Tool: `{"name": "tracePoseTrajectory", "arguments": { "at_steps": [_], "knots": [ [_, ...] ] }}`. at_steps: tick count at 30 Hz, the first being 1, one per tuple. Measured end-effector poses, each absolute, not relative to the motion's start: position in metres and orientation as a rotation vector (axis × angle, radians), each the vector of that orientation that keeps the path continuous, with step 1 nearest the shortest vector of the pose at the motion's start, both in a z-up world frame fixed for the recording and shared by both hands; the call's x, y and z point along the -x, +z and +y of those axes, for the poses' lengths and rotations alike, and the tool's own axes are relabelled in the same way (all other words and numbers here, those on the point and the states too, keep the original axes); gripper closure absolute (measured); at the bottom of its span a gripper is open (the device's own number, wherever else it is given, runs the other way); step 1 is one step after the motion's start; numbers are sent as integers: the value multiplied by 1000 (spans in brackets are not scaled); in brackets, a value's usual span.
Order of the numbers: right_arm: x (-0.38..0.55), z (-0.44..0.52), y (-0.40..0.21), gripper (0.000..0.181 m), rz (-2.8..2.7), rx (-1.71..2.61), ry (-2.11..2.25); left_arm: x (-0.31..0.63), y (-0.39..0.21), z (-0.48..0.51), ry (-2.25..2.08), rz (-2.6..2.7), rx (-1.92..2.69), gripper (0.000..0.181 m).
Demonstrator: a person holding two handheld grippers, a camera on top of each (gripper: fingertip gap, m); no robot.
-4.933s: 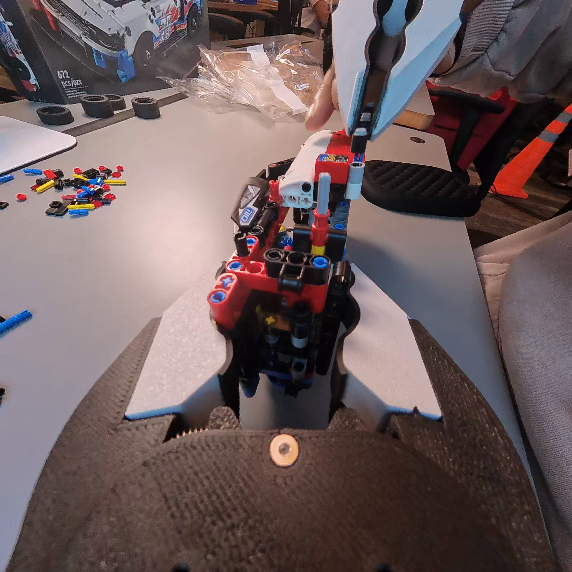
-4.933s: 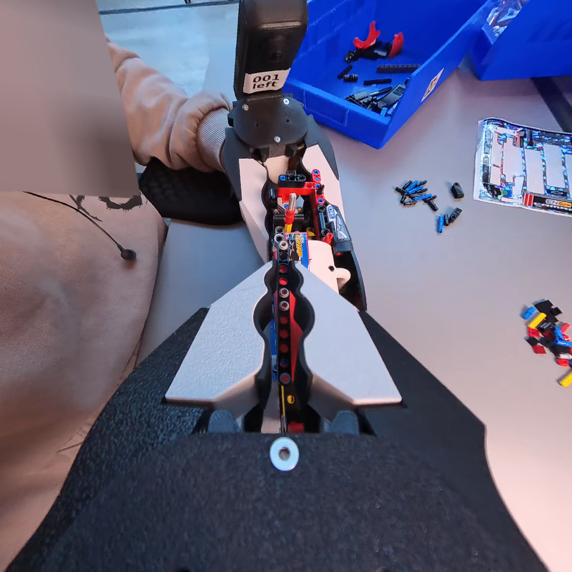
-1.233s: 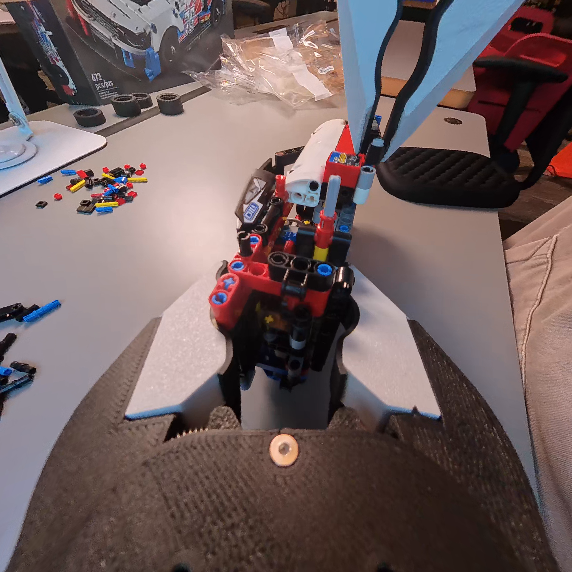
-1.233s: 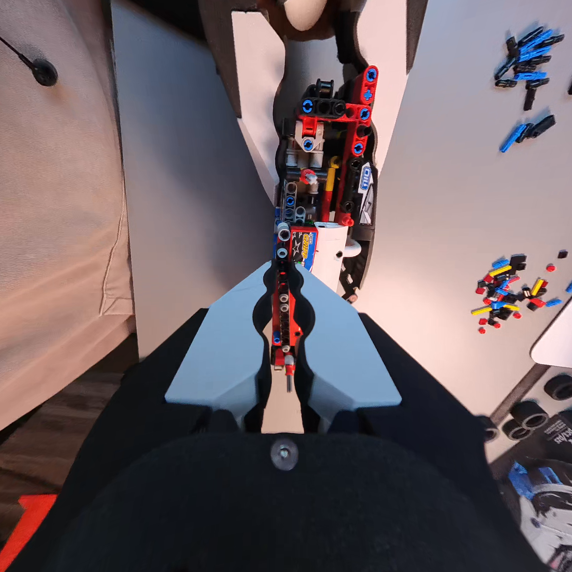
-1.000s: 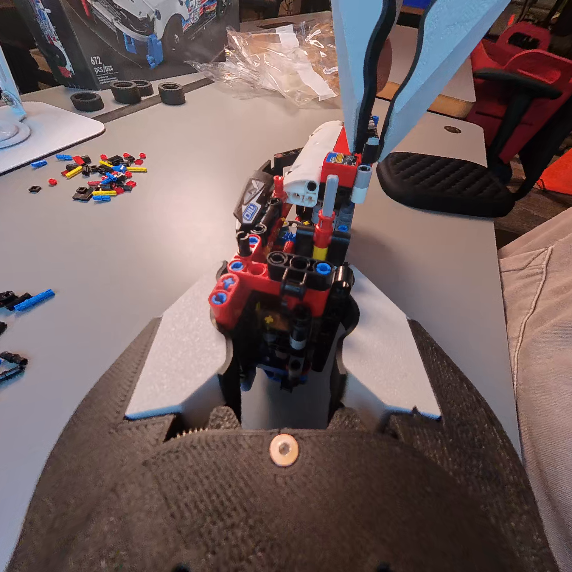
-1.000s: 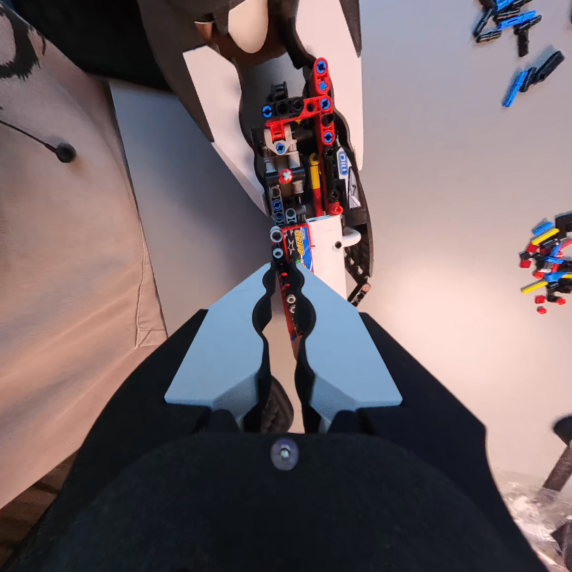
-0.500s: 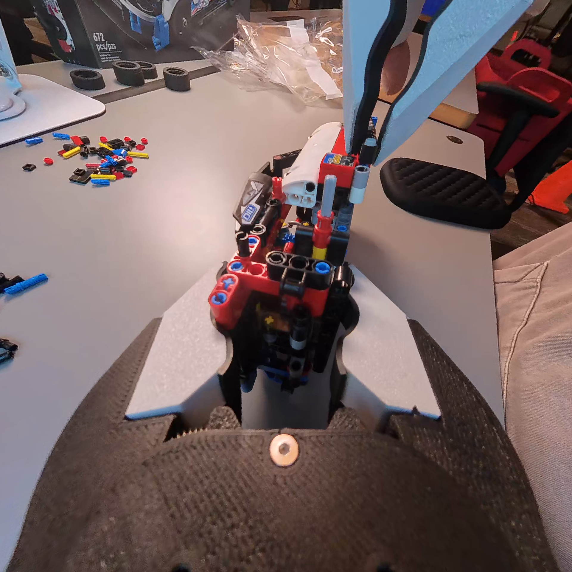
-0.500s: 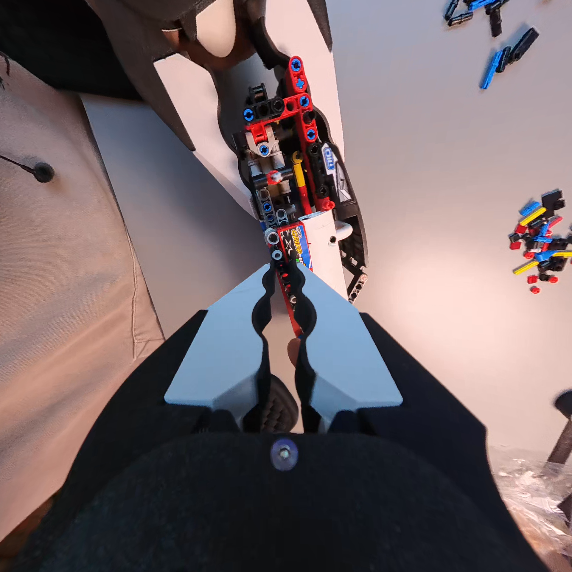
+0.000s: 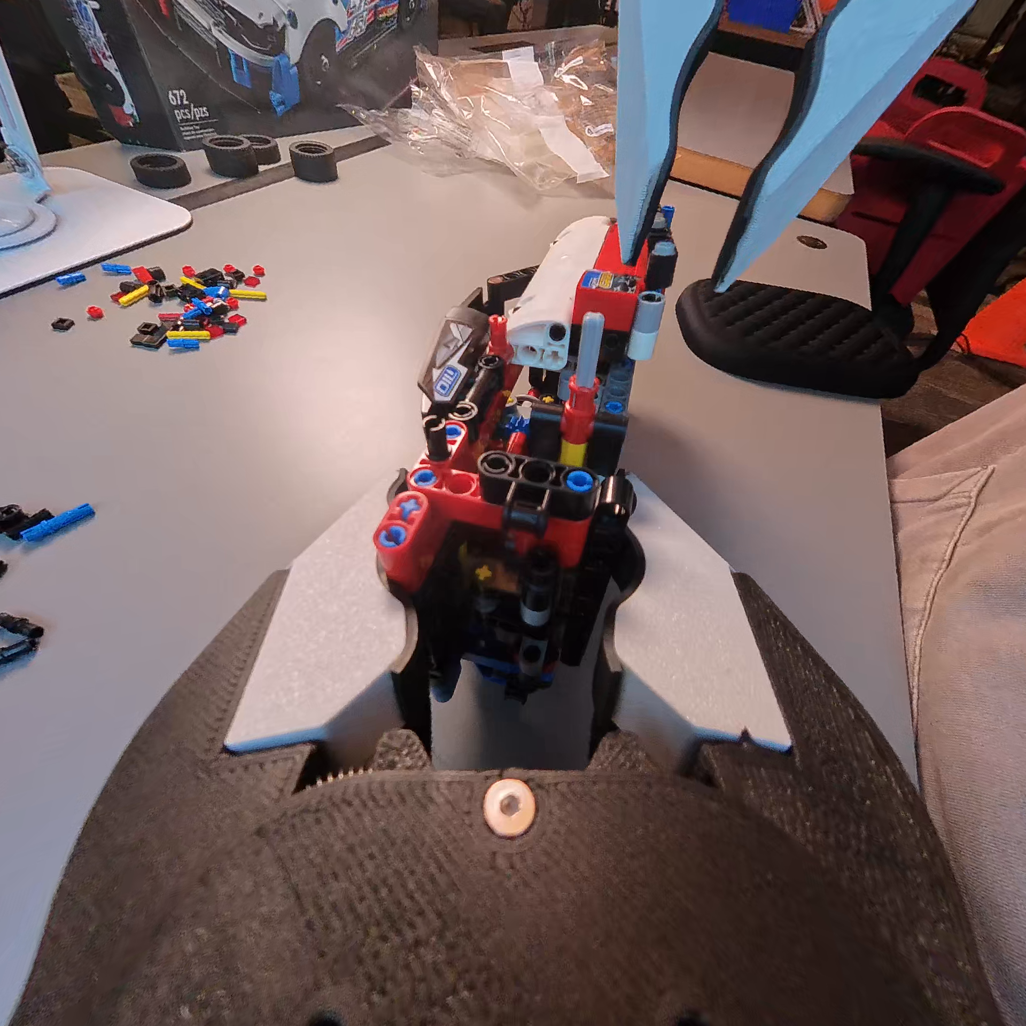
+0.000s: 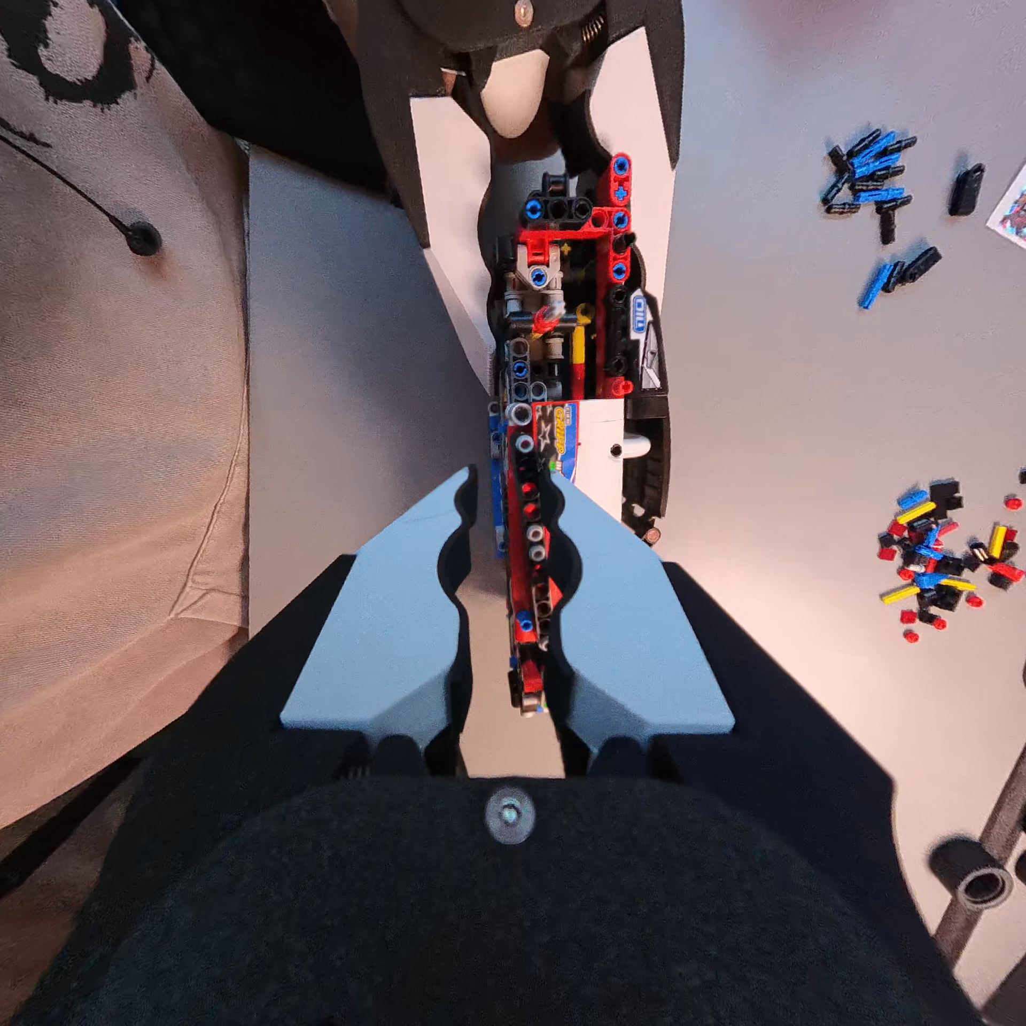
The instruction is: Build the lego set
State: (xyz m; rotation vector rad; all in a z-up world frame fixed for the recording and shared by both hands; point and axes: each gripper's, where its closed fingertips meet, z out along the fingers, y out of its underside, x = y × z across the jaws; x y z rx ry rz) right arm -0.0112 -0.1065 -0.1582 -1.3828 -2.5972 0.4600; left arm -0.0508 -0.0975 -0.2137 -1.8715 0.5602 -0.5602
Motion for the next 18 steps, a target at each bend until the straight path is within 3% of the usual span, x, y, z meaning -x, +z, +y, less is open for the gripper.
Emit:
{"name": "tracePoseTrajectory", "arguments": {
  "at_steps": [18],
  "knots": [
    [-3, -105, -152, 176, -2412, 1117, 762, 45, -208, -104, -431, 649, 1788, 109]
  ]
}}
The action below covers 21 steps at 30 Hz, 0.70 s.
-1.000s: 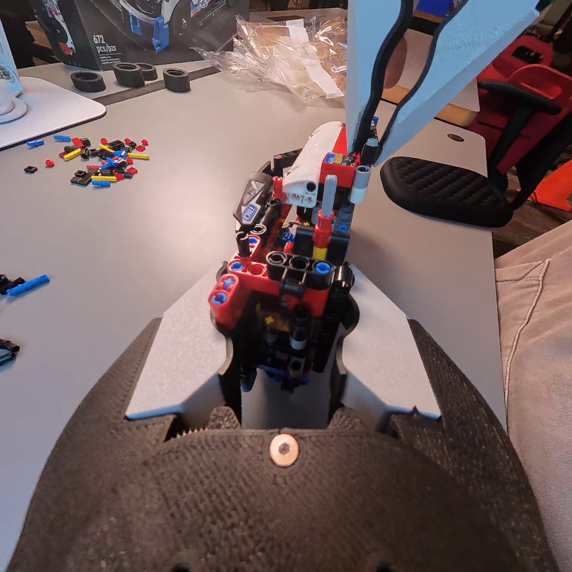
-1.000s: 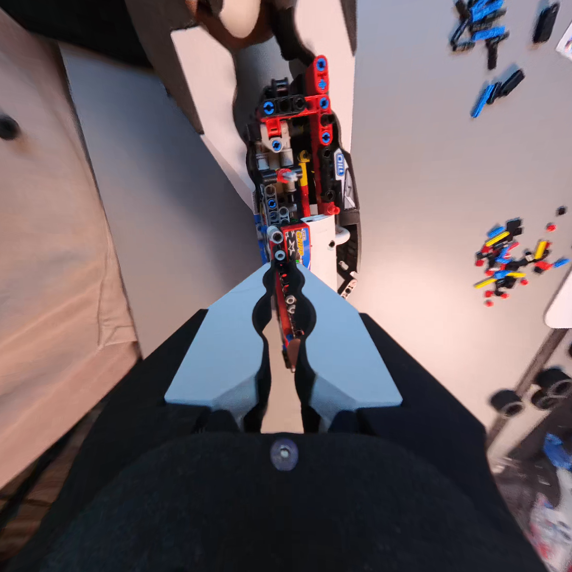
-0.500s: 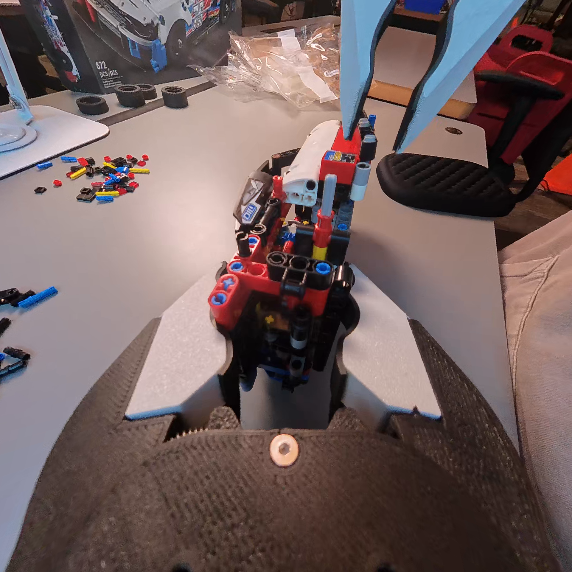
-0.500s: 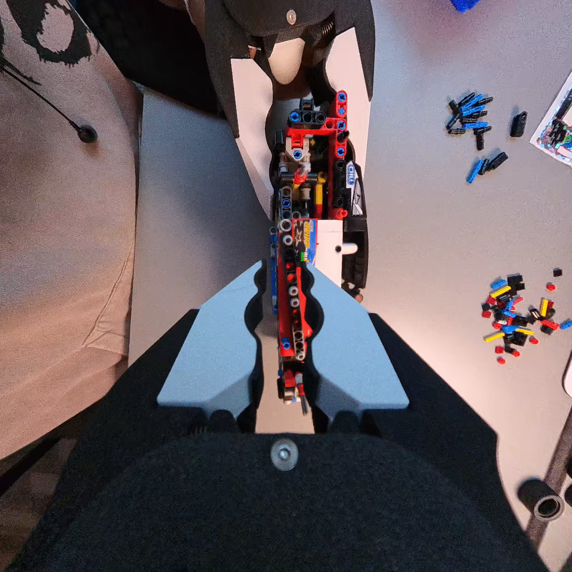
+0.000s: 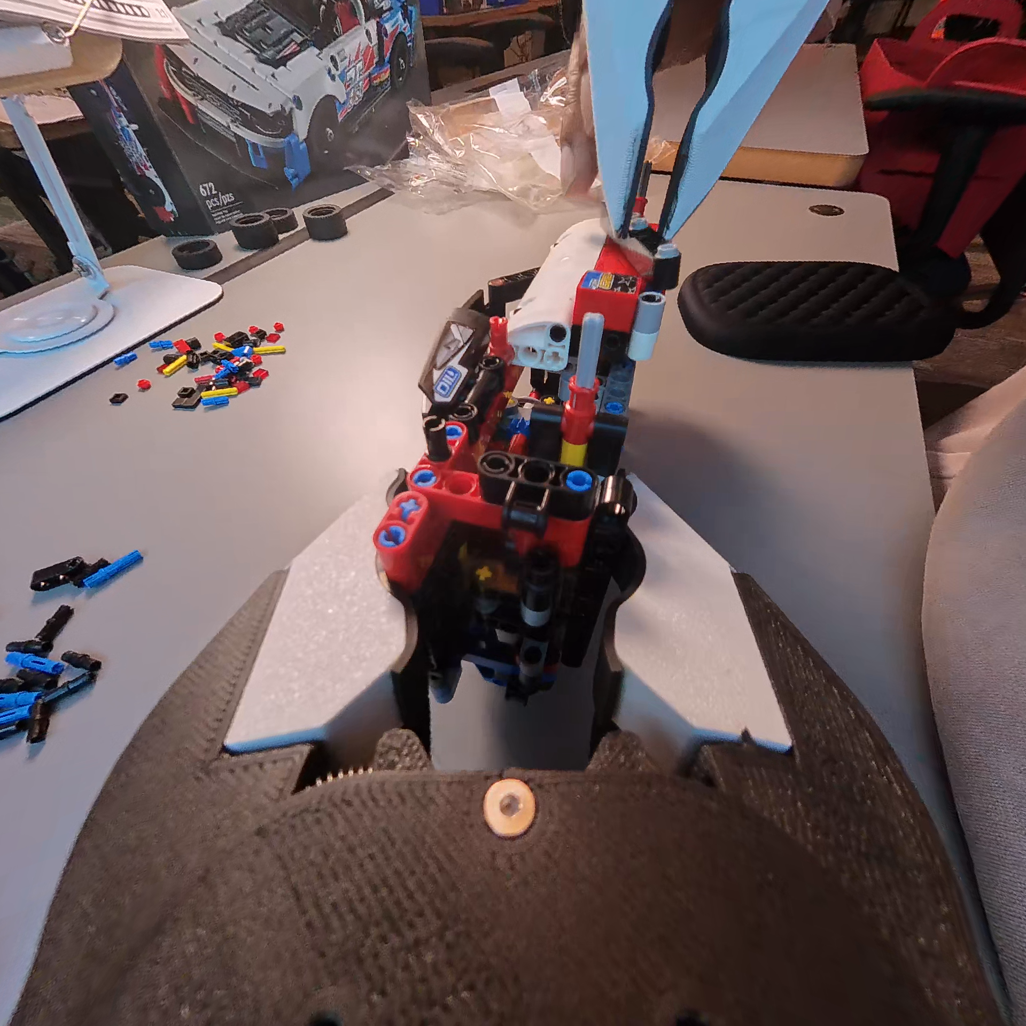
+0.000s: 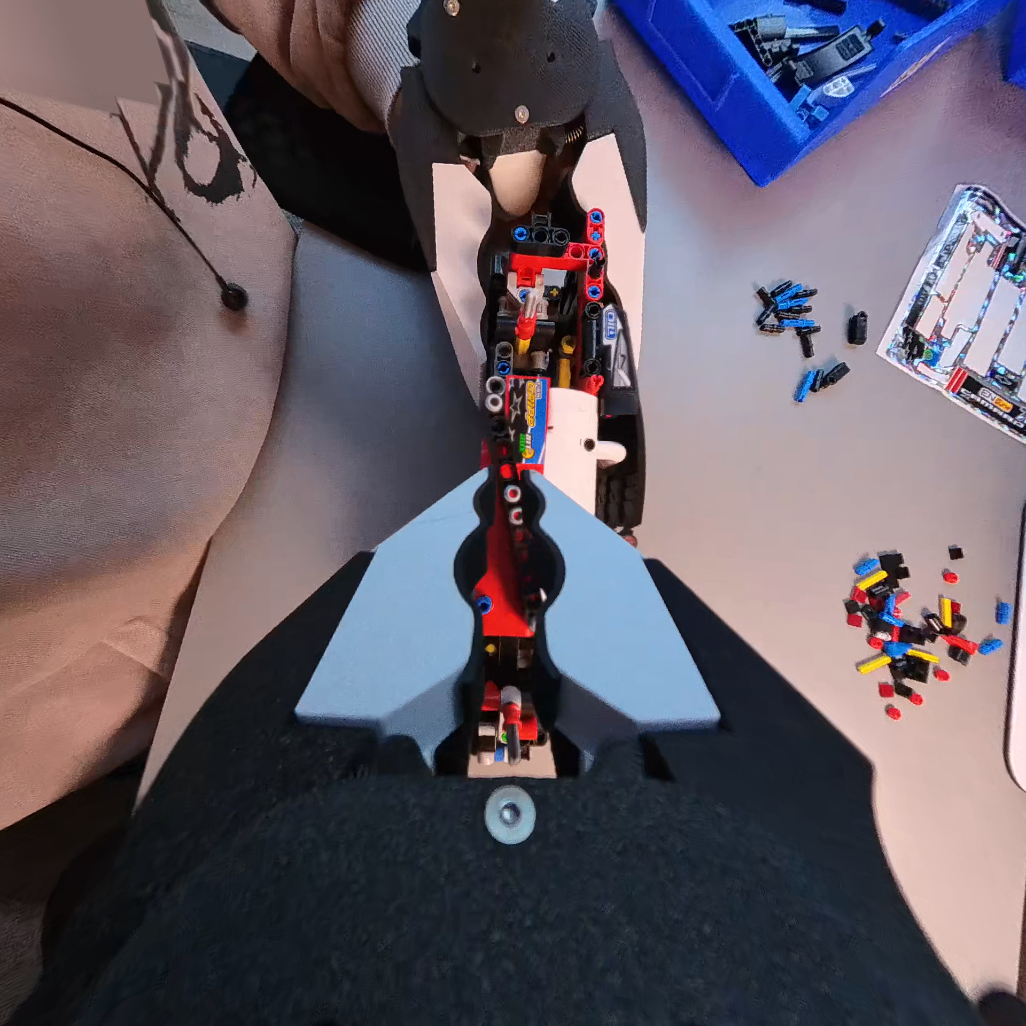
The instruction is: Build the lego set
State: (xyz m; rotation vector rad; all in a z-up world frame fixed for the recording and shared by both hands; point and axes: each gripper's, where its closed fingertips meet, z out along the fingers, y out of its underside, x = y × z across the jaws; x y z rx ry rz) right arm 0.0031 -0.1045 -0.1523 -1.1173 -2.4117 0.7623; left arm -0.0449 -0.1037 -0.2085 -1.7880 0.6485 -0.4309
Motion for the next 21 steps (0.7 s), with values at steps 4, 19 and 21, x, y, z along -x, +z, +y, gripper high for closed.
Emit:
{"name": "tracePoseTrajectory", "arguments": {
  "at_steps": [4, 19, 21],
  "knots": [
    [-5, -105, -152, 177, -2401, 1085, 760, 45, -209, -103, -413, 653, 1784, 109],
    [-6, -109, -154, 177, -2373, 1123, 636, 45, -210, -102, -394, 656, 1791, 109],
    [-4, -110, -155, 176, -2371, 1132, 646, 45, -210, -103, -395, 656, 1792, 109]
  ]
}}
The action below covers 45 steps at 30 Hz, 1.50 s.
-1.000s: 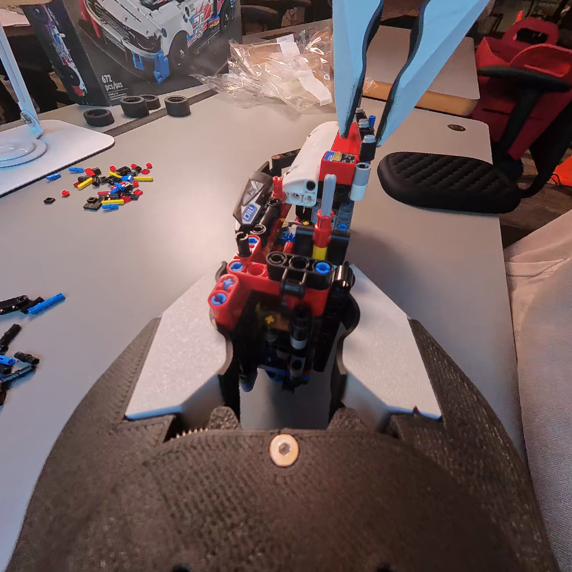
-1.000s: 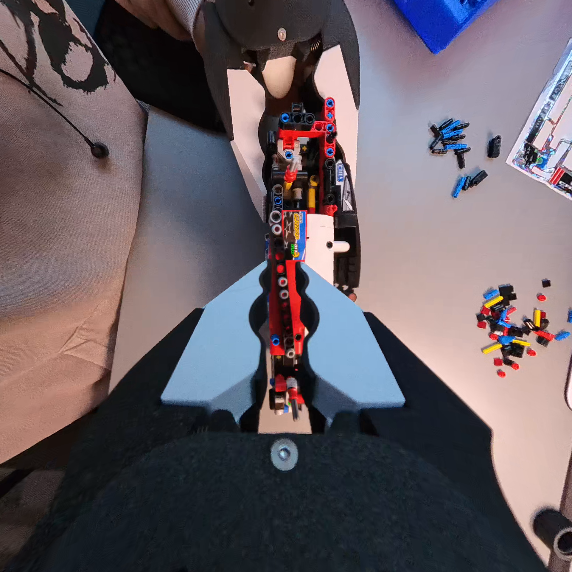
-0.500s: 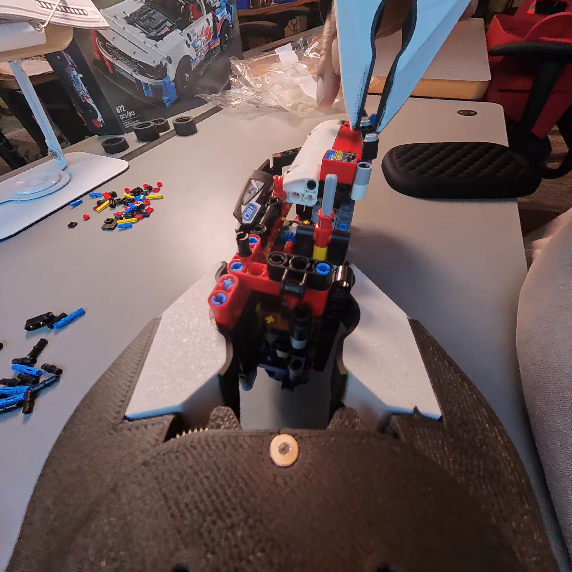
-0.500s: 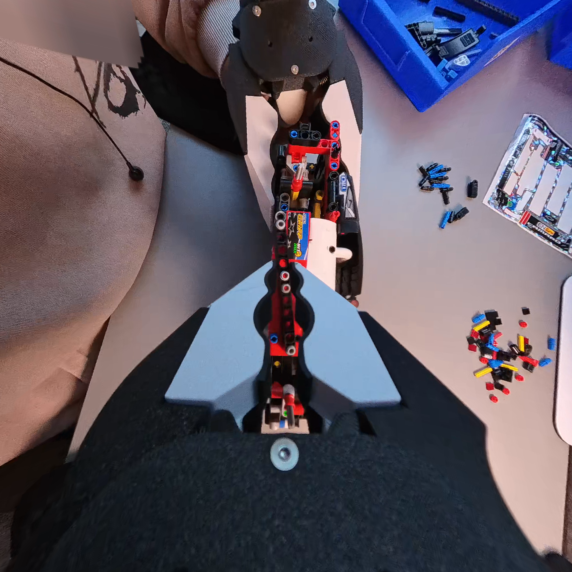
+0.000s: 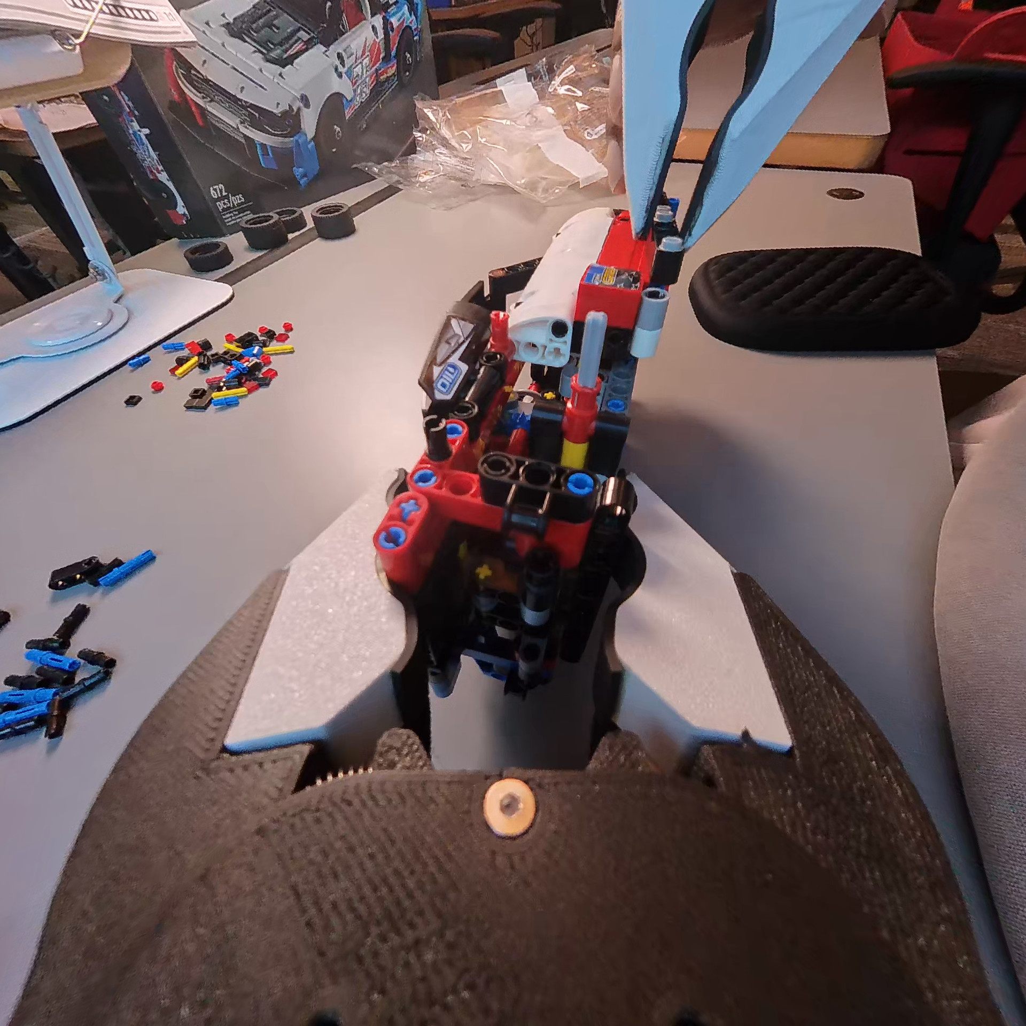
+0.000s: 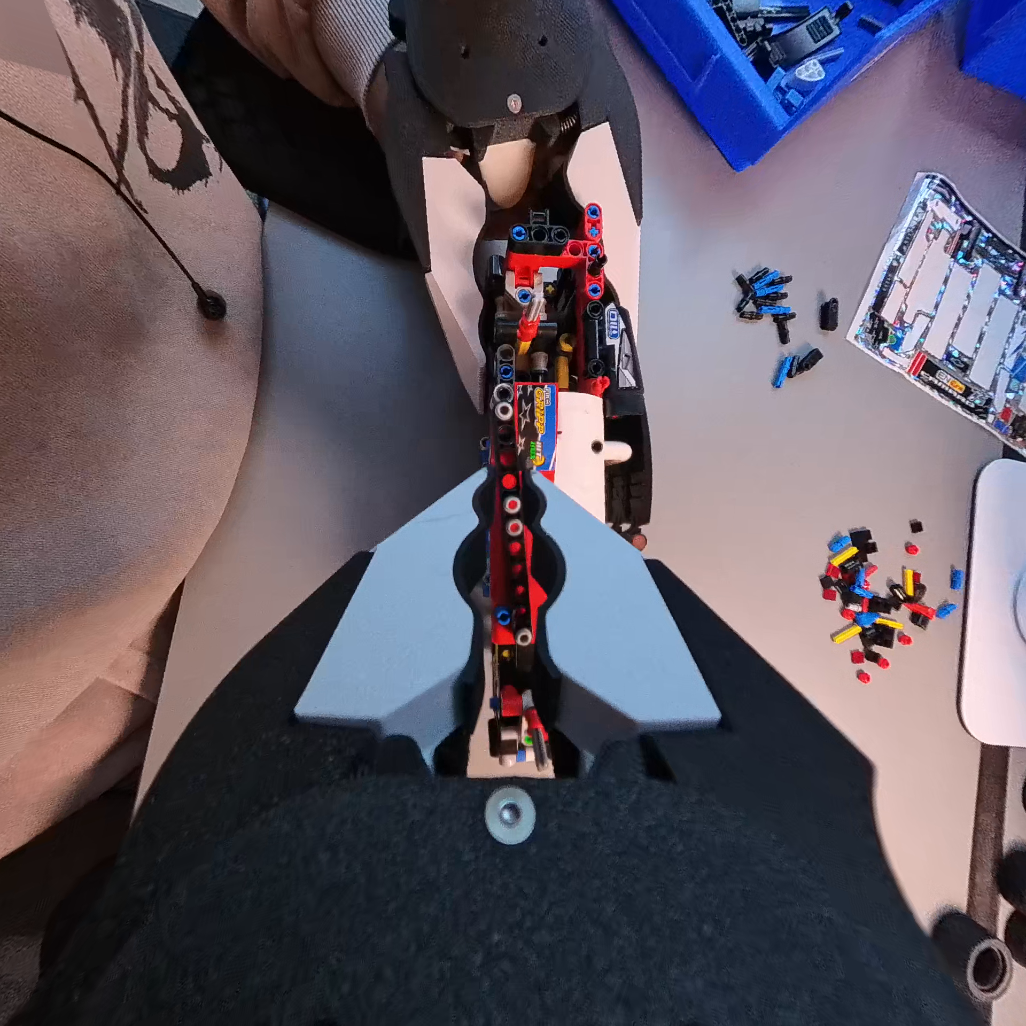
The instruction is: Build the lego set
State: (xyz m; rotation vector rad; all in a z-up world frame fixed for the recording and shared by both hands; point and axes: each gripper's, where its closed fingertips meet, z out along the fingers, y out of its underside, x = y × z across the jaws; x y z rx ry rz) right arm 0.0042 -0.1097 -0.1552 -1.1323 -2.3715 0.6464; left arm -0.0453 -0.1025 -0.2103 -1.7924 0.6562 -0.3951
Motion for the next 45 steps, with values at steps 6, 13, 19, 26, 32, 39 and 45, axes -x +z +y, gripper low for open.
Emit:
{"name": "tracePoseTrajectory", "arguments": {
  "at_steps": [6, 13, 19, 26, 32, 39, 45],
  "knots": [
    [2, -117, -152, 173, -2385, 1097, 644, 45, -211, -103, -396, 661, 1793, 109],
    [6, -119, -154, 177, -2398, 1170, 566, 45, -211, -103, -402, 651, 1808, 110],
    [4, -118, -156, 177, -2430, 1390, 527, 45, -212, -102, -401, 647, 1817, 110],
    [3, -118, -158, 177, -2598, 1149, 348, 44, -212, -103, -415, 652, 1822, 110],
    [3, -118, -159, 176, -2681, 1075, 299, 45, -212, -102, -425, 649, 1828, 111],
    [4, -118, -160, 176, -2556, 1412, 408, 45, -212, -101, -432, 643, 1840, 111],
    [5, -115, -160, 176, -2713, 1148, 212, 46, -213, -100, -448, 635, 1854, 111]
  ]
}}
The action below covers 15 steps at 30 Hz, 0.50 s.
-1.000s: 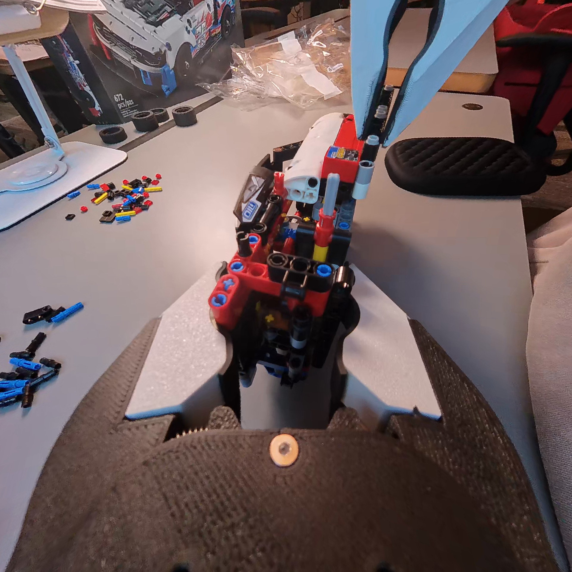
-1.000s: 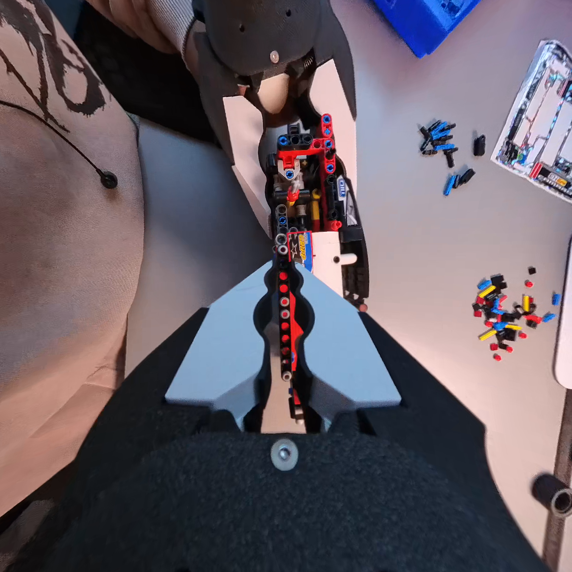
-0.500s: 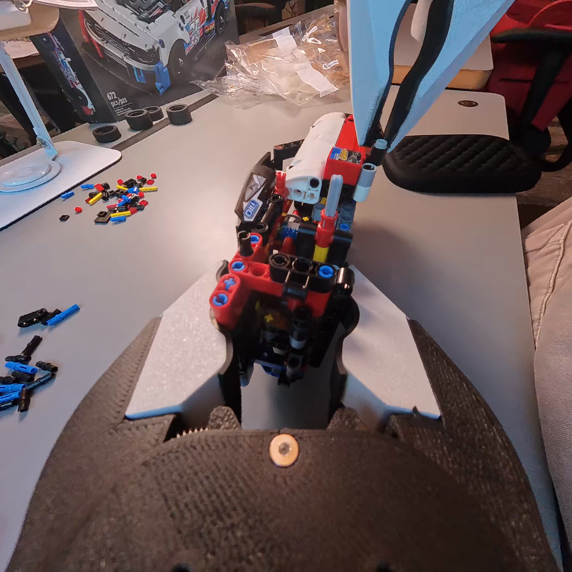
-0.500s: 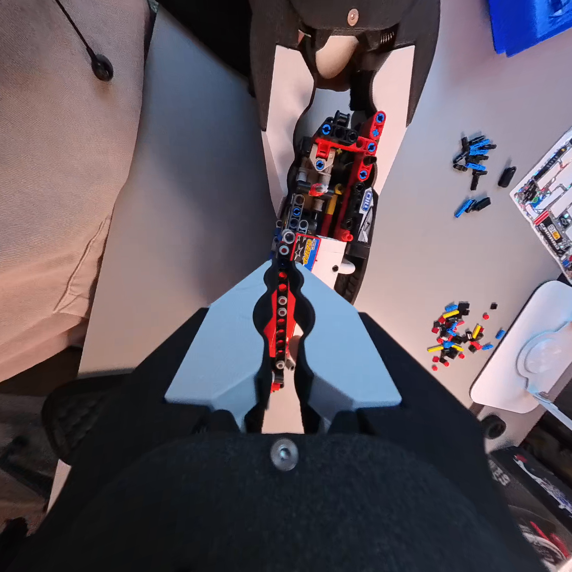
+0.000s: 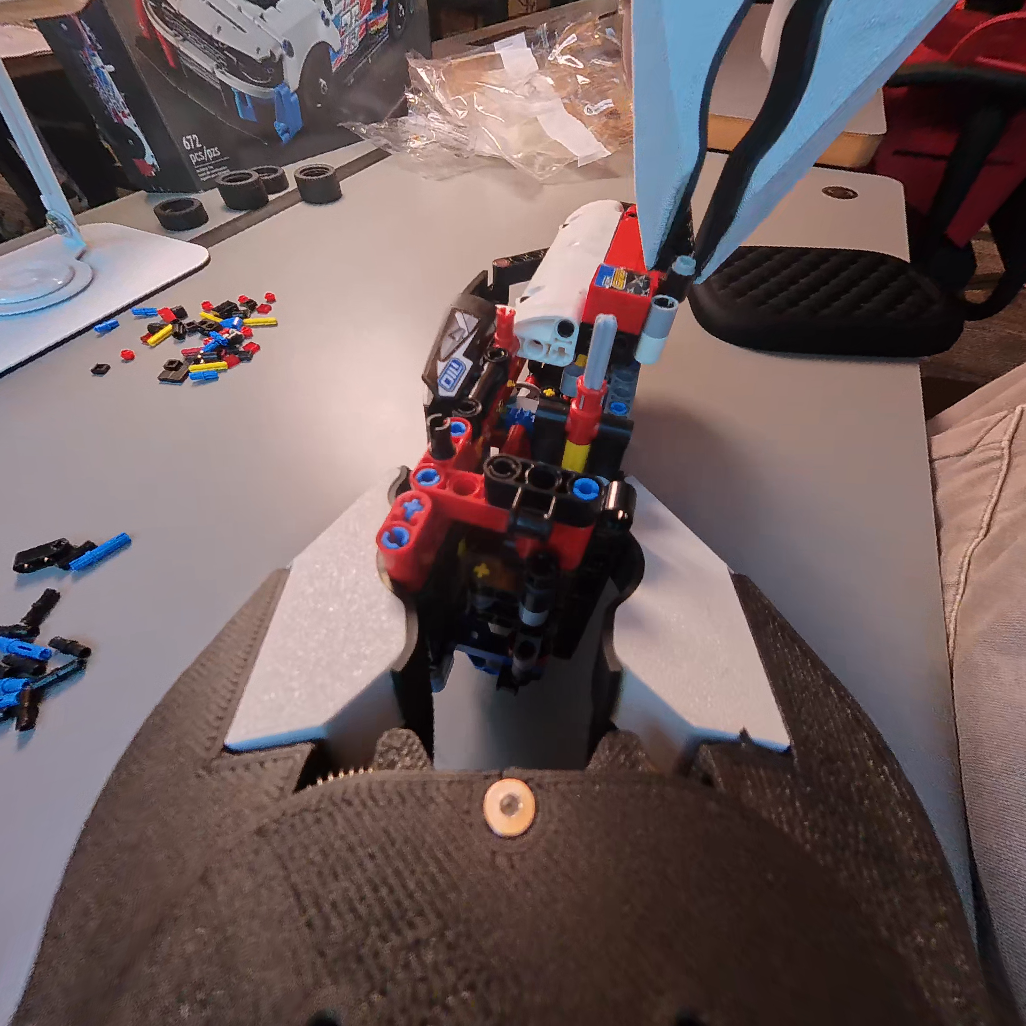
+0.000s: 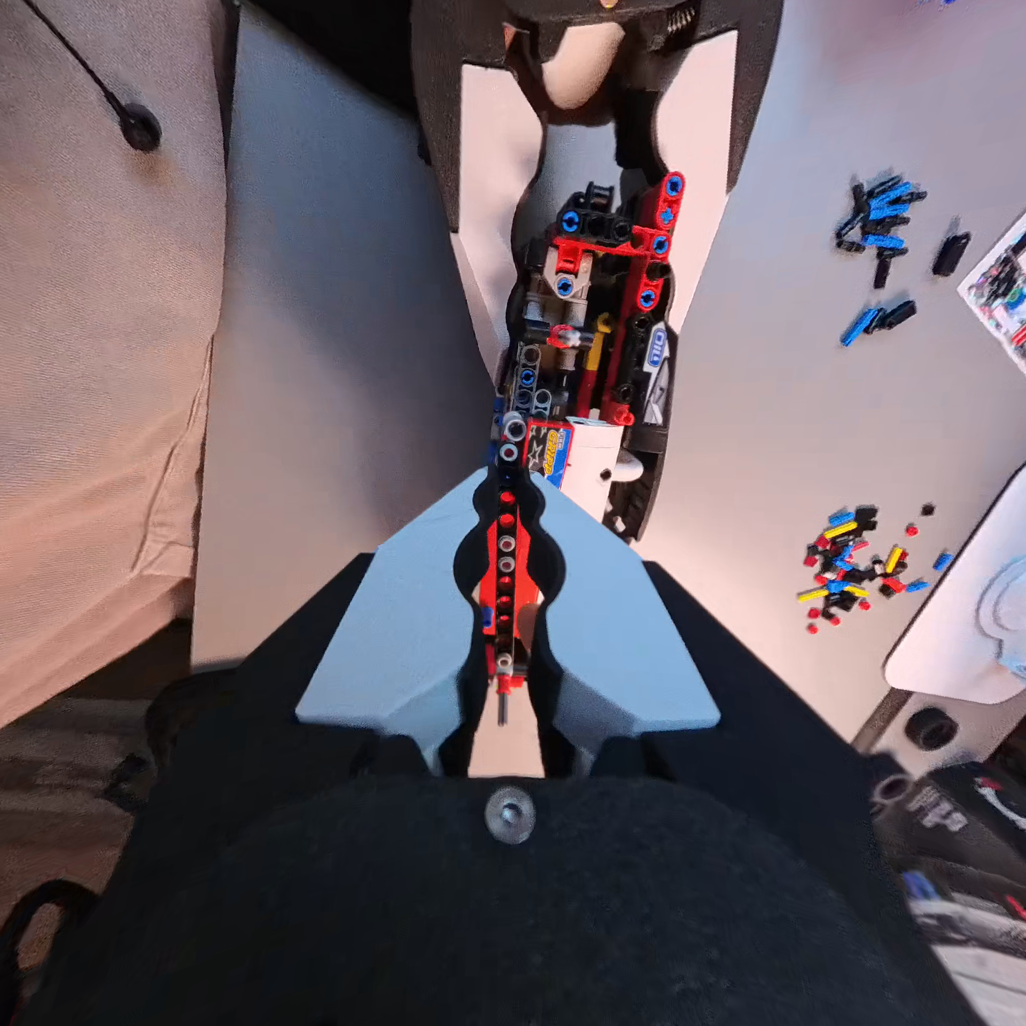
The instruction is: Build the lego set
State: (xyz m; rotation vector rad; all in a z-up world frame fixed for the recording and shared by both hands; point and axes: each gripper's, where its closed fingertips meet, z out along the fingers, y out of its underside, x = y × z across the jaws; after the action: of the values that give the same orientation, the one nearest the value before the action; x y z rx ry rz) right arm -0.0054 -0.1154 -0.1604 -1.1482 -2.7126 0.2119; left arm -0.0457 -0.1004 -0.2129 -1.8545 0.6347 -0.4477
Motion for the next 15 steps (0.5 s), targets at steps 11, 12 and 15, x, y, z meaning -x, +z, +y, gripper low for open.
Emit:
{"name": "tracePoseTrajectory", "arguments": {
  "at_steps": [11, 12, 15],
  "knots": [
    [7, -112, -162, 177, -2671, 1218, 140, 46, -214, -100, -467, 633, 1874, 111],
    [7, -112, -162, 177, -2634, 1322, 148, 47, -214, -100, -467, 630, 1876, 111],
    [9, -110, -161, 177, -2539, 1447, 182, 48, -214, -100, -471, 619, 1882, 111]
  ]
}}
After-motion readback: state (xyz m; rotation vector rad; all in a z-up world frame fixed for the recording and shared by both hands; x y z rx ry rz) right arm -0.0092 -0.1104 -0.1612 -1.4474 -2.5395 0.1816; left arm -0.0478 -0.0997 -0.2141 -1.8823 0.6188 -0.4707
